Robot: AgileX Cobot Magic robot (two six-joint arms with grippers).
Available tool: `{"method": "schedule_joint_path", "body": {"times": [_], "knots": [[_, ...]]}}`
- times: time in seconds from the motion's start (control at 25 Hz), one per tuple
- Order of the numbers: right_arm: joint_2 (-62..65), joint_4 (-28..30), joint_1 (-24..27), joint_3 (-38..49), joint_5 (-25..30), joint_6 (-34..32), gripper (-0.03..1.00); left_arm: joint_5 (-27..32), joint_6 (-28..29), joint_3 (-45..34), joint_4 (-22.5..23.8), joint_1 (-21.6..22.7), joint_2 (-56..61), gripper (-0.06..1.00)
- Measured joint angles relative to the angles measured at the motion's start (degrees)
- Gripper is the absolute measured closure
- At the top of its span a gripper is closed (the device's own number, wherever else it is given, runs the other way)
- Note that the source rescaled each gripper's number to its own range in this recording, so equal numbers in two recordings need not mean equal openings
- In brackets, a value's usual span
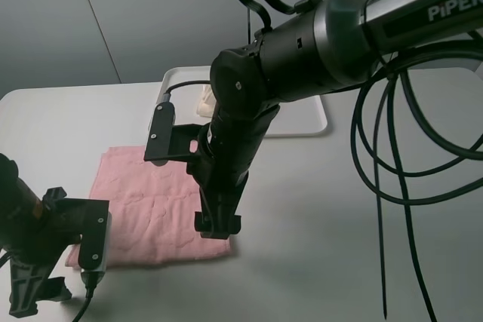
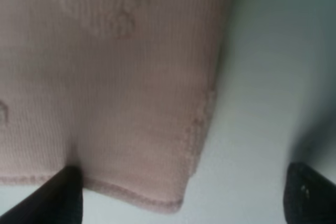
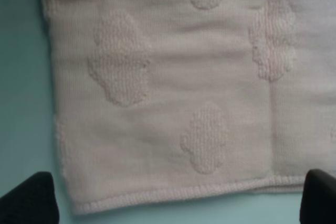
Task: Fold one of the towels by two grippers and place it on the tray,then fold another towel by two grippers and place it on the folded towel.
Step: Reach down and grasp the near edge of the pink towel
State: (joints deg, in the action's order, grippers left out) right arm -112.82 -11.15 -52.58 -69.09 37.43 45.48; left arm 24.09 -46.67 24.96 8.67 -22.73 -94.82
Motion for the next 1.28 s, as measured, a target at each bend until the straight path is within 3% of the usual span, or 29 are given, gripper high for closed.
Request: {"method": "schedule_joint_path", "body": {"times": [0.8, 1.28], "knots": [[0.0, 0.0, 0.0, 0.0, -1.76, -0.11, -0.03, -1.0, 0.0, 0.56, -0.56, 0.0, 0.62, -0.04], [0.0, 0.0, 0.0, 0.0, -1.98, -0.11, -0.03, -0.58, -4.26, 0.56, -0.56, 0.0, -0.57, -0.04]]}}
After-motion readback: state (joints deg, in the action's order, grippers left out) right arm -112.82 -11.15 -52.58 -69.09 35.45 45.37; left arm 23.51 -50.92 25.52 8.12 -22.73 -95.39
